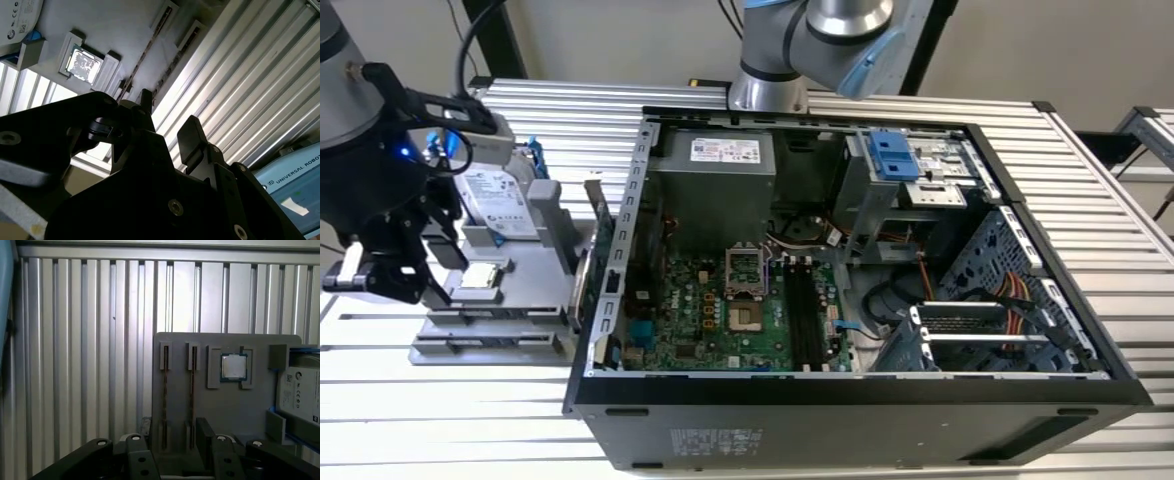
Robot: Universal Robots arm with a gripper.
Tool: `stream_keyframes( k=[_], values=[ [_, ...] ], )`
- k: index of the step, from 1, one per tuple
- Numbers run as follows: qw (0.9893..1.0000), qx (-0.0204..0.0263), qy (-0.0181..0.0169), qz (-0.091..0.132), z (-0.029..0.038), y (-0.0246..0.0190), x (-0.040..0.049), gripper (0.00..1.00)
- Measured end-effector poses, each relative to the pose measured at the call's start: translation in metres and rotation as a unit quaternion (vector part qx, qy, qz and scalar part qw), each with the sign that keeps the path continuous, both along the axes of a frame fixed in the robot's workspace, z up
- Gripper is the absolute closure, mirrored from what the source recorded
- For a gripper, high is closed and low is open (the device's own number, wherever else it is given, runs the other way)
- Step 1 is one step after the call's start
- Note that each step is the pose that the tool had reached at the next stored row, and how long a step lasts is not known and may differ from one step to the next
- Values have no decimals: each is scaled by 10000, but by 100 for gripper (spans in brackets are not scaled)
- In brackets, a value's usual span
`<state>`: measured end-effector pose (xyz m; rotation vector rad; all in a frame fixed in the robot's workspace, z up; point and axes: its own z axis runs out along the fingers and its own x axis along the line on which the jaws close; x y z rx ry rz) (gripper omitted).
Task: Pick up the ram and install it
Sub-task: 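Pick up the ram and move it above insertion slot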
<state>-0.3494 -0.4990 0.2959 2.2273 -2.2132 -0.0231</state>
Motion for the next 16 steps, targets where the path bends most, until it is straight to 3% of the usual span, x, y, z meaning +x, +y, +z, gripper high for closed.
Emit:
stream_keyframes(
  k=[16],
  values=[
    [10000,-2,0,0,-92,0,0,0]
  ],
)
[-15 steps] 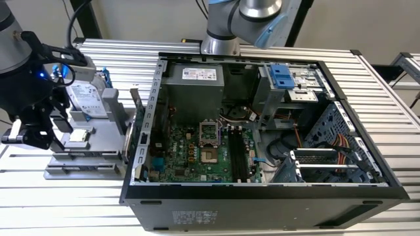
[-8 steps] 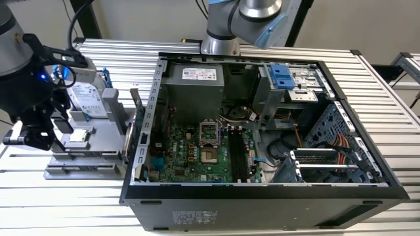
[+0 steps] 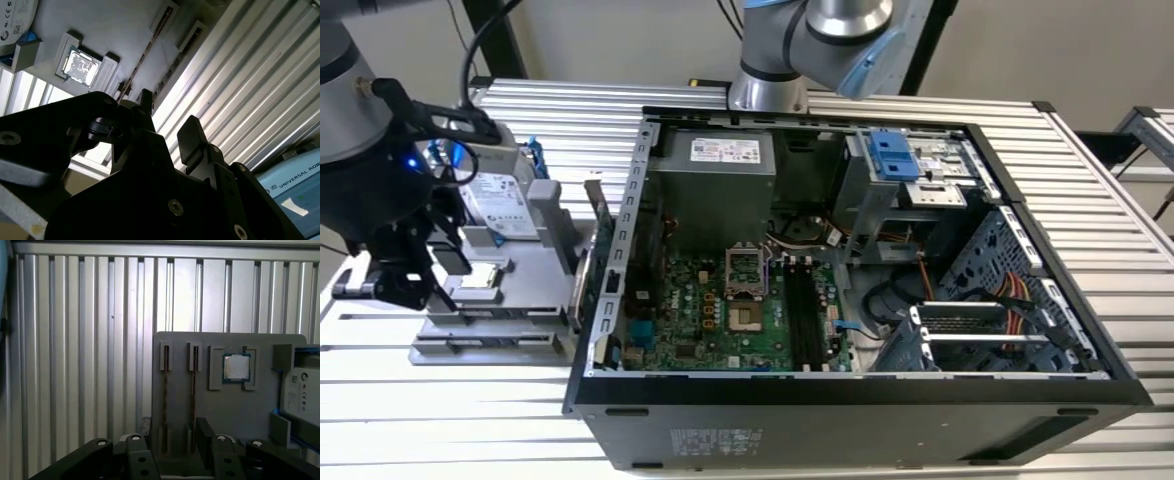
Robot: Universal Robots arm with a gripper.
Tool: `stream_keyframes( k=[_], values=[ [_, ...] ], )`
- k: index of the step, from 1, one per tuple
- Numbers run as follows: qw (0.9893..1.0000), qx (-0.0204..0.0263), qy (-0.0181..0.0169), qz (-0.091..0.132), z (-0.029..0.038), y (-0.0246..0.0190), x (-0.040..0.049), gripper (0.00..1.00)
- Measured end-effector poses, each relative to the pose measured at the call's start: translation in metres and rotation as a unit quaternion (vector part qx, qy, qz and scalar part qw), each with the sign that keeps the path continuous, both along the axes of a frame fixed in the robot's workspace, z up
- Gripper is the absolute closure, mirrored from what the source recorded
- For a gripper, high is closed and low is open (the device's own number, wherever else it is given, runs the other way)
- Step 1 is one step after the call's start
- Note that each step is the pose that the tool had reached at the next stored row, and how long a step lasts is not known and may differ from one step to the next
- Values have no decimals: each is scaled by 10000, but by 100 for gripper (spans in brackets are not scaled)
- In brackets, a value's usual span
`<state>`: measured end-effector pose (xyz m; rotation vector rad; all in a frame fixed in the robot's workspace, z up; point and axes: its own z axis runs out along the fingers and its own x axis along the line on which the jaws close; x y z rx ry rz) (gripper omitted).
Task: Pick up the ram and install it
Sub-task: 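Pick up the ram and move it above insertion slot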
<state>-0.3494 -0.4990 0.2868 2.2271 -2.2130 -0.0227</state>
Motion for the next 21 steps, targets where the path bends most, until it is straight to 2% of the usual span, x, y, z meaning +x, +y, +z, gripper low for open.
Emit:
stream_keyframes(
  k=[21],
  values=[
    [10000,0,0,0,-93,0,0,0]
  ],
)
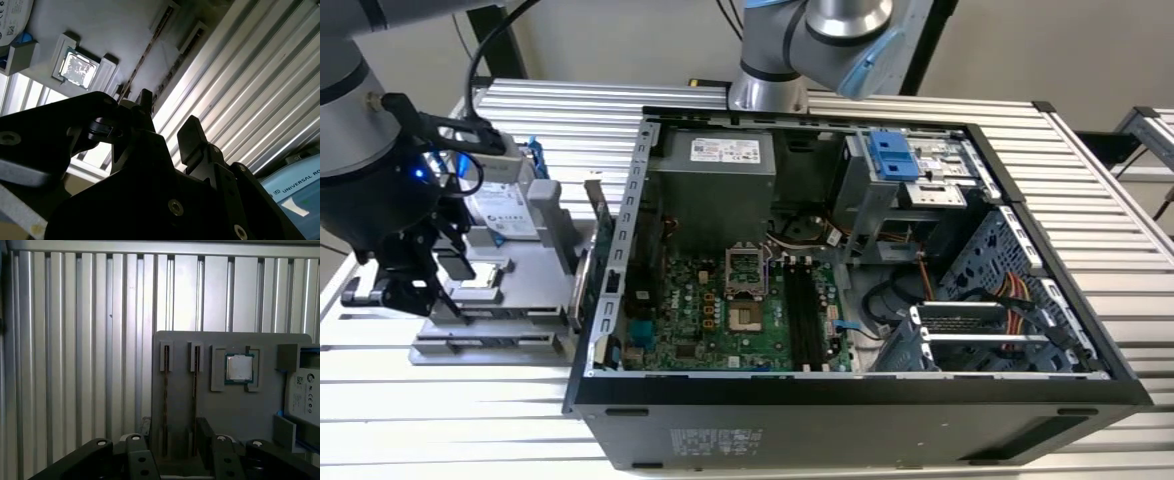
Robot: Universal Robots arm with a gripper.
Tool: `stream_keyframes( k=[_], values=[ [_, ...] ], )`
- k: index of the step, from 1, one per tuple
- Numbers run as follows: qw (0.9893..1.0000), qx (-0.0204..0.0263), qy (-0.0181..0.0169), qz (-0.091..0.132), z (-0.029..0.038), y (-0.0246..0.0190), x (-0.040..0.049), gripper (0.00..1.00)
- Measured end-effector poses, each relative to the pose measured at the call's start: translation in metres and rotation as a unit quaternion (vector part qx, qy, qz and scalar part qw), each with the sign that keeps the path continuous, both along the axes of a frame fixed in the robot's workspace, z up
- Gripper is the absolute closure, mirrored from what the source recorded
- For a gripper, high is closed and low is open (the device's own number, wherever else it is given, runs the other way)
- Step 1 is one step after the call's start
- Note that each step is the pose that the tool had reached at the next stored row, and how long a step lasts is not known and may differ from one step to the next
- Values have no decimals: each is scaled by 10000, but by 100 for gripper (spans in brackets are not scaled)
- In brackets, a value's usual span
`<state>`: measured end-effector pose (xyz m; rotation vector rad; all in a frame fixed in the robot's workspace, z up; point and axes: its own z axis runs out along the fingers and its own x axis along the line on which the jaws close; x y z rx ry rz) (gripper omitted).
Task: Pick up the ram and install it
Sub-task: 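Pick up the ram and move it above insertion slot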
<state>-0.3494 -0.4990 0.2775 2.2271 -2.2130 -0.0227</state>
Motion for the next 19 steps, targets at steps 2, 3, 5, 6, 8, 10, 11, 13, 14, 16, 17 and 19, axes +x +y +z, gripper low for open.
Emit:
stream_keyframes(
  k=[2,3,5,6,8,10,11,13,14,16,17,19],
  values=[
    [10000,0,0,0,-8,0,0,0],
    [10000,0,0,0,-12,0,0,0],
    [10000,0,0,0,-20,0,0,0],
    [10000,0,0,0,-25,0,0,0],
    [10000,0,0,0,-33,0,0,0],
    [10000,0,0,0,-41,0,0,0],
    [10000,-1,0,0,-46,0,0,0],
    [10000,-1,0,0,-53,0,0,0],
    [10000,-1,0,0,-58,0,0,0],
    [10000,-1,0,0,-65,0,0,0],
    [10000,-1,0,0,-70,0,0,0],
    [10000,-1,0,0,-78,0,0,0]
  ],
)
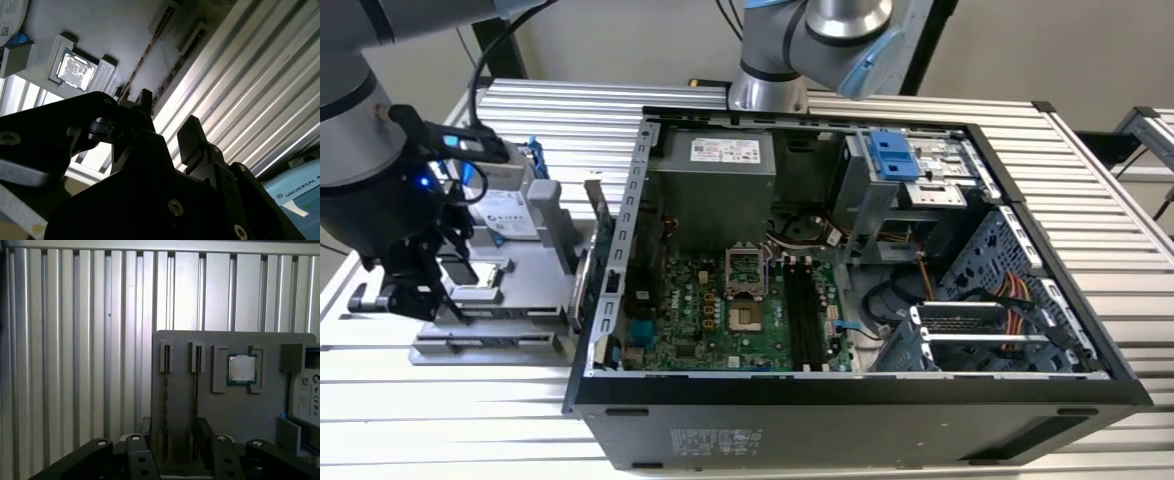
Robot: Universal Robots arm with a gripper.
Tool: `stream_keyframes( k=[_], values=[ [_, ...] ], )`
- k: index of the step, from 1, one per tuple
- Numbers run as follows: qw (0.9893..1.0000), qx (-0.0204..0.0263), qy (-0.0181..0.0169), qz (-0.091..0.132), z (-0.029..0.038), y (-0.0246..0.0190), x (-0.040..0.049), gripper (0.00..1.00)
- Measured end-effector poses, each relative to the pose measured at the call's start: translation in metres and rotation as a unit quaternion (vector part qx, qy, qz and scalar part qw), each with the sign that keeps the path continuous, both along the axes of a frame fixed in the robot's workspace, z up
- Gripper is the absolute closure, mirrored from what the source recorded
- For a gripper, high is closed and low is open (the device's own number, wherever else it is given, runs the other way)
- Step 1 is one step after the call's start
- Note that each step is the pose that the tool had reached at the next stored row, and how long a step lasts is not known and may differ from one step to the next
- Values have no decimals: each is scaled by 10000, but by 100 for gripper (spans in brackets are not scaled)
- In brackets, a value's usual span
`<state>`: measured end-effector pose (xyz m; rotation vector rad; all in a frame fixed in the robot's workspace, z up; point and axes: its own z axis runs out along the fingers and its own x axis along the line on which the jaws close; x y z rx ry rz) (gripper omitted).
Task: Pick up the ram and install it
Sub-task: 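Pick up the ram and move it above insertion slot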
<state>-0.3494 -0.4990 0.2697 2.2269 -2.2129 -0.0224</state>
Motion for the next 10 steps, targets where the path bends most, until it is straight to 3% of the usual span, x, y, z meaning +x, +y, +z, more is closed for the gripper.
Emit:
stream_keyframes(
  k=[10],
  values=[
    [10000,0,0,0,-30,0,0,0]
  ],
)
